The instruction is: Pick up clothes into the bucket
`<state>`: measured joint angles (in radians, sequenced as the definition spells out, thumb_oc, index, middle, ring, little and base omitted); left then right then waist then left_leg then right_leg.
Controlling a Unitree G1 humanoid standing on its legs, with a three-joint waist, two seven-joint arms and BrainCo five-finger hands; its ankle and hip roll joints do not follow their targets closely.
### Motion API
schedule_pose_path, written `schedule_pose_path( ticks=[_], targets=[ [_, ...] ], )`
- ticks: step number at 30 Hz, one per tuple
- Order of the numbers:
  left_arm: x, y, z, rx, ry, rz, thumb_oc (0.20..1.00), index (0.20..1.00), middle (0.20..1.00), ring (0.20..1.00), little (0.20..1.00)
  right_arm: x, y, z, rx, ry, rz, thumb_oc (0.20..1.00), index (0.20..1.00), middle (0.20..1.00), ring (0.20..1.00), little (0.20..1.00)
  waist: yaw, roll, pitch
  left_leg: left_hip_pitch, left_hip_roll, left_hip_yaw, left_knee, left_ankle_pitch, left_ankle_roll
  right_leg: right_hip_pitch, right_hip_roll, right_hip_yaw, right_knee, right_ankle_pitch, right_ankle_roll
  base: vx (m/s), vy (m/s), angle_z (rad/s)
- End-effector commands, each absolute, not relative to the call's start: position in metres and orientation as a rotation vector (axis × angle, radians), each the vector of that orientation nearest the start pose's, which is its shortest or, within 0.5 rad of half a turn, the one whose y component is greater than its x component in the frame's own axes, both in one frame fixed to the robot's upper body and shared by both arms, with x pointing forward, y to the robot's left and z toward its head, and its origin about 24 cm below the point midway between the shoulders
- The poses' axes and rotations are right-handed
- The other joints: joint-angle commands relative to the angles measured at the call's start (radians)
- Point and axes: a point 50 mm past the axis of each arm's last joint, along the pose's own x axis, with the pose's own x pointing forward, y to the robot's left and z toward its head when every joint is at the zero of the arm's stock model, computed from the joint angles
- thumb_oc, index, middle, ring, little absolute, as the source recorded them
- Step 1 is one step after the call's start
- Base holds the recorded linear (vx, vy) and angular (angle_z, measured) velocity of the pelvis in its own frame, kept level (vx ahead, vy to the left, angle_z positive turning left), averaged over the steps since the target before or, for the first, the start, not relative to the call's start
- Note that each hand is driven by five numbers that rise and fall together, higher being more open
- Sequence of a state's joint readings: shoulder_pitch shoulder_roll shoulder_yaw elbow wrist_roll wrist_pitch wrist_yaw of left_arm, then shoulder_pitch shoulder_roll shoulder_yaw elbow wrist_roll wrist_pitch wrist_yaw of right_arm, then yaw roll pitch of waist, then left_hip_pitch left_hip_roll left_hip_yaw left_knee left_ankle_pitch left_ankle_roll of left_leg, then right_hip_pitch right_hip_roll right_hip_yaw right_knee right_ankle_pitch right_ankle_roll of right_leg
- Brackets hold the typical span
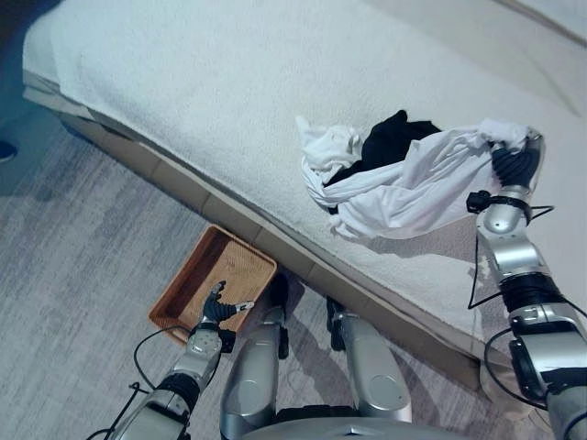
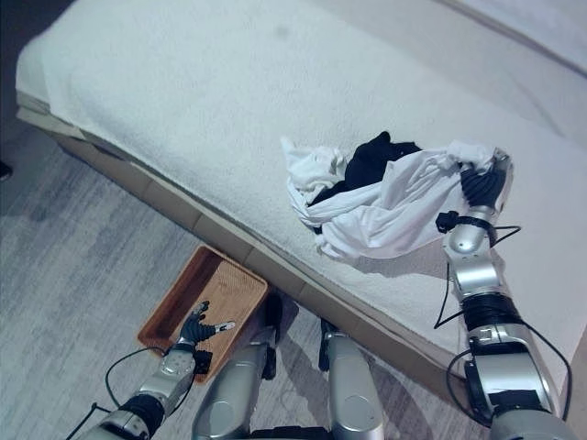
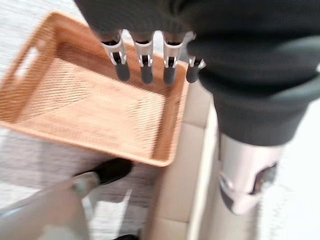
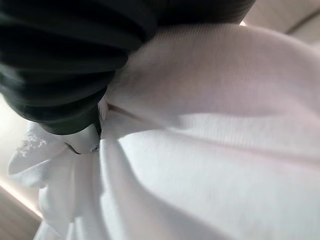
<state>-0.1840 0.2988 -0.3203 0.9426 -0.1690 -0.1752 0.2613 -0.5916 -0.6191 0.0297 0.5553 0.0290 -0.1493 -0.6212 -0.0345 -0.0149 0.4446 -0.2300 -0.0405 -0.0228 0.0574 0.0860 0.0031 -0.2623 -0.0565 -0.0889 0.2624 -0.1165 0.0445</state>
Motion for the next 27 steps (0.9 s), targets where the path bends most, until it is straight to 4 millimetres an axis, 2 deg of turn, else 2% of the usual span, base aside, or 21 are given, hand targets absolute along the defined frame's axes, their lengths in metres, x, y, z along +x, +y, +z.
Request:
schedule_pose_path(
  ticks=[1, 2, 3, 7, 8, 9, 10, 12, 13, 15, 17, 19, 20, 21, 23, 24, 26, 27],
  targets=[
    [0.225, 0.219, -0.081, 0.332, 0.509, 0.124, 1.000, 1.000, 1.000, 1.000, 1.000, 0.326, -0.300, 0.210, -0.481, -0.574, -0.712, 0.200, 0.200, 0.200, 0.200, 0.200, 0.024, -0.055, -0.146, 0.028, 0.033, -0.011, 0.088, -0.128, -0.065, 0.102, -0.072, -0.016, -0.202, 0.137, 0.099, 0.07, 0.003, -0.05],
    [0.224, 0.220, -0.081, 0.333, 0.510, 0.125, 1.000, 1.000, 1.000, 1.000, 1.000, 0.326, -0.300, 0.210, -0.481, -0.573, -0.711, 0.200, 0.200, 0.200, 0.200, 0.200, 0.024, -0.056, -0.144, 0.032, 0.033, -0.010, 0.086, -0.128, -0.065, 0.106, -0.071, -0.016, -0.205, 0.138, 0.099, 0.06, -0.001, -0.02],
    [0.230, 0.220, -0.073, 0.332, 0.465, 0.114, 1.000, 1.000, 1.000, 1.000, 1.000, 0.326, -0.297, 0.214, -0.483, -0.588, -0.691, 0.200, 0.200, 0.200, 0.200, 0.200, 0.025, -0.059, -0.156, 0.039, 0.033, -0.007, 0.083, -0.129, -0.065, 0.119, -0.070, -0.018, -0.218, 0.141, 0.099, 0.04, 0.005, -0.02],
    [0.261, 0.218, -0.022, 0.360, 0.222, 0.047, 1.000, 1.000, 1.000, 1.000, 1.000, 0.334, -0.275, 0.222, -0.501, -0.597, -0.492, 0.200, 0.200, 0.200, 0.200, 0.200, 0.027, -0.071, -0.216, 0.108, 0.044, 0.010, 0.042, -0.128, -0.066, 0.185, -0.059, -0.021, -0.255, 0.140, 0.101, 0.09, 0.006, -0.08],
    [0.261, 0.218, -0.022, 0.360, 0.223, 0.047, 1.000, 1.000, 1.000, 1.000, 1.000, 0.334, -0.275, 0.222, -0.501, -0.597, -0.491, 0.200, 0.200, 0.200, 0.200, 0.200, 0.026, -0.071, -0.214, 0.112, 0.044, 0.010, 0.040, -0.128, -0.066, 0.187, -0.059, -0.021, -0.255, 0.139, 0.101, 0.10, 0.010, -0.06],
    [0.275, 0.214, 0.001, 0.367, 0.128, 0.023, 1.000, 1.000, 1.000, 1.000, 1.000, 0.337, -0.262, 0.226, -0.528, -0.605, -0.396, 0.200, 0.200, 0.200, 0.200, 0.200, 0.023, -0.072, -0.239, 0.142, 0.048, 0.017, 0.021, -0.127, -0.066, 0.206, -0.057, -0.020, -0.253, 0.133, 0.101, 0.06, 0.008, -0.07],
    [0.275, 0.214, 0.001, 0.367, 0.129, 0.024, 1.000, 1.000, 1.000, 1.000, 1.000, 0.337, -0.262, 0.226, -0.528, -0.605, -0.395, 0.200, 0.200, 0.200, 0.200, 0.200, 0.023, -0.072, -0.236, 0.147, 0.048, 0.018, 0.018, -0.126, -0.066, 0.210, -0.057, -0.020, -0.253, 0.133, 0.101, 0.10, 0.008, -0.06],
    [0.295, 0.202, 0.042, 0.379, -0.038, -0.046, 1.000, 1.000, 1.000, 1.000, 1.000, 0.339, -0.246, 0.228, -0.559, -0.597, -0.260, 0.200, 0.200, 0.200, 0.200, 0.200, 0.013, -0.069, -0.273, 0.190, 0.055, 0.022, -0.012, -0.124, -0.065, 0.236, -0.056, -0.021, -0.244, 0.119, 0.100, 0.10, 0.004, -0.06],
    [0.294, 0.202, 0.042, 0.379, -0.038, -0.046, 1.000, 1.000, 1.000, 1.000, 1.000, 0.339, -0.246, 0.228, -0.558, -0.596, -0.260, 0.200, 0.200, 0.200, 0.200, 0.200, 0.013, -0.069, -0.272, 0.192, 0.055, 0.022, -0.014, -0.123, -0.065, 0.237, -0.056, -0.021, -0.244, 0.118, 0.100, 0.12, 0.006, -0.03],
    [0.312, 0.183, 0.084, 0.425, -0.194, -0.129, 1.000, 1.000, 1.000, 1.000, 1.000, 0.340, -0.225, 0.233, -0.565, -0.605, -0.110, 0.200, 0.200, 0.200, 0.200, 0.200, 0.002, -0.064, -0.296, 0.222, 0.056, 0.022, -0.022, -0.127, -0.064, 0.255, -0.057, -0.022, -0.226, 0.102, 0.101, 0.09, 0.004, 0.01],
    [0.314, 0.178, 0.091, 0.432, -0.223, -0.143, 1.000, 1.000, 1.000, 1.000, 1.000, 0.339, -0.224, 0.234, -0.565, -0.604, -0.090, 0.200, 0.200, 0.200, 0.200, 0.200, 0.000, -0.062, -0.299, 0.232, 0.056, 0.023, -0.024, -0.129, -0.064, 0.264, -0.058, -0.024, -0.224, 0.099, 0.100, 0.05, 0.001, 0.04],
    [0.323, 0.158, 0.115, 0.454, -0.315, -0.213, 1.000, 1.000, 1.000, 1.000, 1.000, 0.338, -0.208, 0.241, -0.566, -0.621, 0.018, 0.200, 0.200, 0.200, 0.200, 0.200, -0.007, -0.059, -0.321, 0.253, 0.056, 0.024, -0.031, -0.134, -0.063, 0.285, -0.059, -0.023, -0.223, 0.091, 0.100, 0.09, 0.002, 0.03],
    [0.327, 0.150, 0.121, 0.463, -0.333, -0.239, 1.000, 1.000, 1.000, 1.000, 1.000, 0.338, -0.201, 0.244, -0.561, -0.628, 0.058, 0.200, 0.200, 0.200, 0.200, 0.200, -0.011, -0.058, -0.329, 0.260, 0.057, 0.025, -0.035, -0.135, -0.063, 0.290, -0.059, -0.025, -0.225, 0.090, 0.101, 0.07, 0.004, 0.01],
    [0.327, 0.150, 0.121, 0.462, -0.334, -0.239, 1.000, 1.000, 1.000, 1.000, 1.000, 0.338, -0.201, 0.244, -0.562, -0.629, 0.058, 0.200, 0.200, 0.200, 0.200, 0.200, -0.011, -0.058, -0.327, 0.261, 0.057, 0.025, -0.036, -0.135, -0.063, 0.291, -0.059, -0.025, -0.225, 0.090, 0.101, 0.05, 0.015, 0.01],
    [0.334, 0.129, 0.136, 0.472, -0.384, -0.302, 1.000, 1.000, 1.000, 1.000, 1.000, 0.336, -0.187, 0.251, -0.558, -0.642, 0.159, 0.200, 0.200, 0.200, 0.200, 0.200, -0.021, -0.055, -0.340, 0.269, 0.058, 0.029, -0.043, -0.133, -0.065, 0.300, -0.060, -0.025, -0.232, 0.089, 0.103, 0.03, 0.019, 0.00],
    [0.335, 0.129, 0.136, 0.471, -0.385, -0.302, 1.000, 1.000, 1.000, 1.000, 1.000, 0.336, -0.188, 0.252, -0.558, -0.642, 0.159, 0.200, 0.200, 0.200, 0.200, 0.200, -0.021, -0.054, -0.339, 0.269, 0.058, 0.028, -0.043, -0.133, -0.065, 0.299, -0.060, -0.025, -0.232, 0.089, 0.103, 0.00, 0.000, 0.00],
    [0.341, 0.108, 0.138, 0.473, -0.379, -0.366, 1.000, 1.000, 1.000, 1.000, 1.000, 0.334, -0.172, 0.257, -0.544, -0.650, 0.270, 0.200, 0.200, 0.200, 0.200, 0.200, -0.031, -0.055, -0.346, 0.277, 0.062, 0.030, -0.050, -0.130, -0.066, 0.302, -0.060, -0.026, -0.233, 0.090, 0.104, 0.00, 0.000, 0.00],
    [0.341, 0.108, 0.138, 0.473, -0.380, -0.367, 1.000, 1.000, 1.000, 1.000, 1.000, 0.334, -0.172, 0.257, -0.544, -0.650, 0.269, 0.200, 0.200, 0.200, 0.200, 0.200, -0.030, -0.054, -0.345, 0.277, 0.062, 0.030, -0.051, -0.130, -0.066, 0.302, -0.060, -0.026, -0.233, 0.090, 0.104, 0.03, 0.008, -0.03]
  ],
)
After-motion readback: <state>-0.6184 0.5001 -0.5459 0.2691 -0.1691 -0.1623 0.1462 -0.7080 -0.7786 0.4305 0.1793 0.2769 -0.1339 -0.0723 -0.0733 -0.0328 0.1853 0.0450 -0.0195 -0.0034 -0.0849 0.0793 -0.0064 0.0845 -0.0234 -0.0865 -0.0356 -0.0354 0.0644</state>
